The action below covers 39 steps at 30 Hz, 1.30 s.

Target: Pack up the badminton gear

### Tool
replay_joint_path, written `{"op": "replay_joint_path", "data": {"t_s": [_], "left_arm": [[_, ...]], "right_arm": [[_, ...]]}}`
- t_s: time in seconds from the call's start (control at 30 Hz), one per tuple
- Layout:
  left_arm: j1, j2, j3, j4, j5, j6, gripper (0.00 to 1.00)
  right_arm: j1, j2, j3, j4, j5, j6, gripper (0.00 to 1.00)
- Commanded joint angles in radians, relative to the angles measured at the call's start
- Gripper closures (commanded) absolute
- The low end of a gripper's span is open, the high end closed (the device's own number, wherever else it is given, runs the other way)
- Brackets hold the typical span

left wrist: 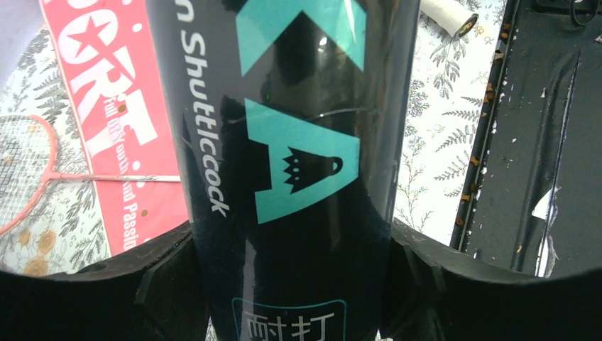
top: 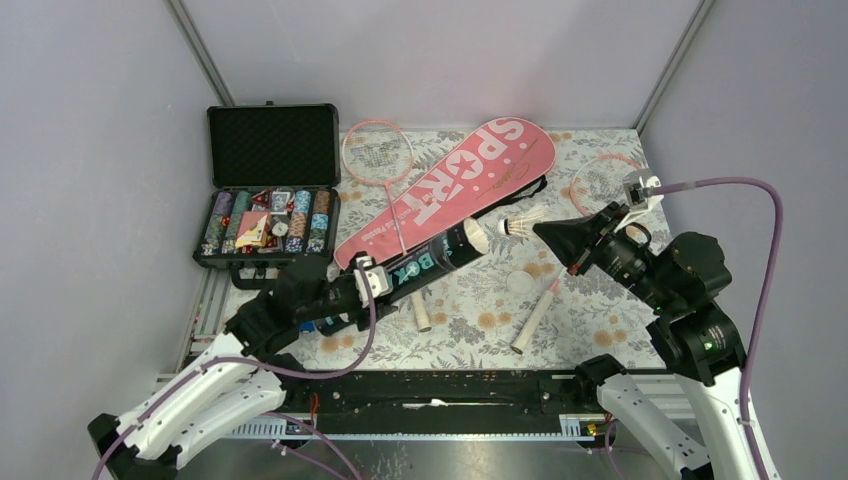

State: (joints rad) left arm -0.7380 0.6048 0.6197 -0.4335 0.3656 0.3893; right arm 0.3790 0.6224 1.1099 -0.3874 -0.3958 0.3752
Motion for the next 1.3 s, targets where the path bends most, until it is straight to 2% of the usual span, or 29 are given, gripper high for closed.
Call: {"op": "replay_joint_path", "data": {"t_s": [0.0,0.17,0.47,0.83,1.27], "left_arm": [[0.002,0.047,0.035,0.131,0.102,0.053,0.62],[0.002,0.015,-0.028,0.174,0.124,0.039,0.62],[0.002,-0.015,-0.053,0.166,0.084,0.043,0.62],[0.002,-0.009,-0.053,0.162,0.077,0.041,0.62],[0.002,-0.007,-0.060,0.151,0.062,0.064,0.62]], "right_arm": [[-0.002,0.009,0.010,0.069,0.019,0.002,1.00],[-0.002,0.017,-0.006,0.063,-0.055,0.053,1.00],[0.023,0.049,-0.106,0.177,-0.154,0.181,1.00],[0.224,0.118,-0.093,0.176,-0.051,0.147,1.00],[0.251,0.096,0.039,-0.029,0.014,0.101,1.00]]}}
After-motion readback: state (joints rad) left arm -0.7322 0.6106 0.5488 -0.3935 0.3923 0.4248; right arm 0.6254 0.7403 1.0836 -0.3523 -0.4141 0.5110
